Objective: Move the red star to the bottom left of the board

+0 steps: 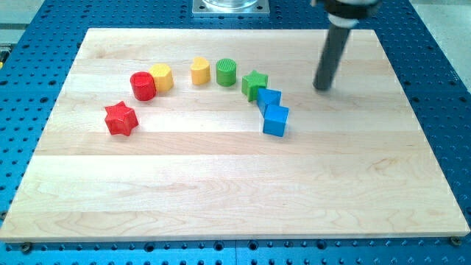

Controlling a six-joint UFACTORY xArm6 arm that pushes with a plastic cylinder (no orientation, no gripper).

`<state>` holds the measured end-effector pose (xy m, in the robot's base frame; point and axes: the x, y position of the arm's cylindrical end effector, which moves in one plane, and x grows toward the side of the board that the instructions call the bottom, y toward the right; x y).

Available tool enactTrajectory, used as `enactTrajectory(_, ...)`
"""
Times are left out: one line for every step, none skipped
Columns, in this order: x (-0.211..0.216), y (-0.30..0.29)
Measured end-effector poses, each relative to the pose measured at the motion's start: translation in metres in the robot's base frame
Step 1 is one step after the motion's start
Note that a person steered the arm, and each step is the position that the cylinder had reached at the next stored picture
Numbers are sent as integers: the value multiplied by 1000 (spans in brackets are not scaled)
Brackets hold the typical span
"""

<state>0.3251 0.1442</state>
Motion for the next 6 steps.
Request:
enactTrajectory(-20,-83)
enactTrajectory(-12,-184)
enactTrajectory(-8,-254)
enactTrajectory(-8,-272)
enactTrajectory(-18,-273)
enactTrajectory(-46,-283)
